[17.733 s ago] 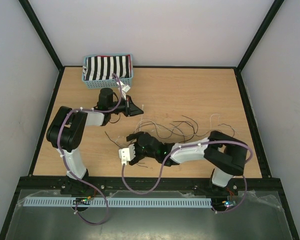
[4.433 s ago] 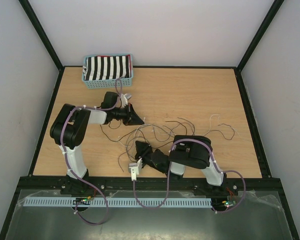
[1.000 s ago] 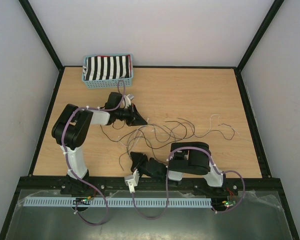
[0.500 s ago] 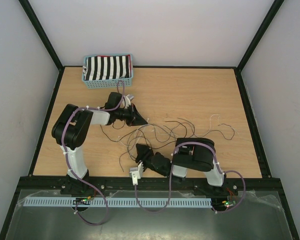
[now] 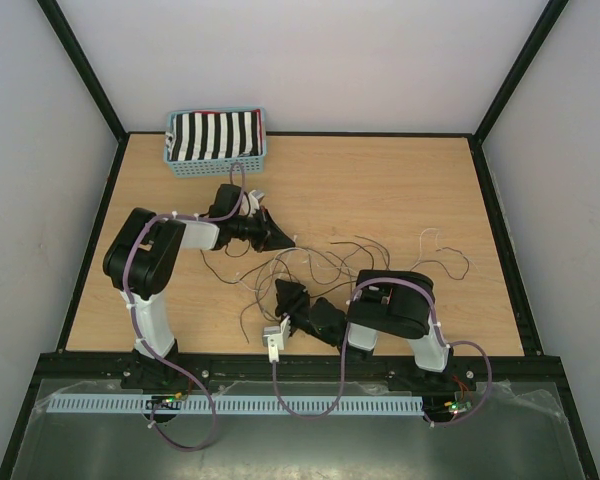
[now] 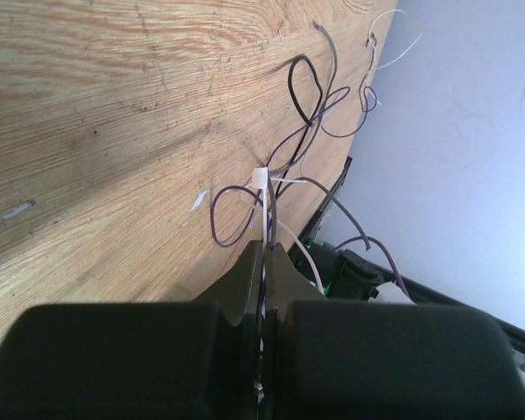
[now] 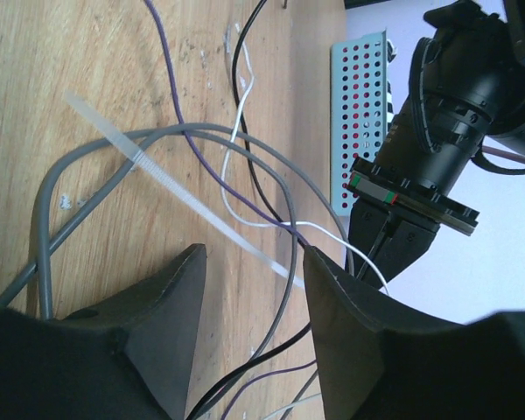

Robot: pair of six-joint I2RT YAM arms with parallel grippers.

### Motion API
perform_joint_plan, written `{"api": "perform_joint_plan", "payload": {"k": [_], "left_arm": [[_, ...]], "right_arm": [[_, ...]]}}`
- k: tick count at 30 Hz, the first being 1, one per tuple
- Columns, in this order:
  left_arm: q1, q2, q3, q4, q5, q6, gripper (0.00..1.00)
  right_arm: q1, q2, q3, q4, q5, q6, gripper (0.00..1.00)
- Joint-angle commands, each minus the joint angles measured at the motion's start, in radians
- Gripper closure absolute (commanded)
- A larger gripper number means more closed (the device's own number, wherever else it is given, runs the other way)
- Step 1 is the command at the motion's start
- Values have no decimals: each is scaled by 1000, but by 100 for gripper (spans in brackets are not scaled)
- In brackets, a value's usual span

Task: Zip-tie the wires
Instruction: Tie the cable at the center of the board.

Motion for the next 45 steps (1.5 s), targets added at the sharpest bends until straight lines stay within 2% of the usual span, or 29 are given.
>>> {"api": "perform_joint_plan", "payload": {"k": [1,28,39,45], "left_arm": [[4,-3,0,8,-2,-33,100],[-10,-22,-2,8,-11,-70,100],[-18,-26,-3,9,-17,-76,100],[-18,-21,-3,10,-21,-74,100]], "right_arm": [[-2,-3,-3,98,-34,25,40],[31,89,60,135,-1,-34,42],[72,103,76,126,4,-47,46],[74,99,74,94,1,-67,53]]}}
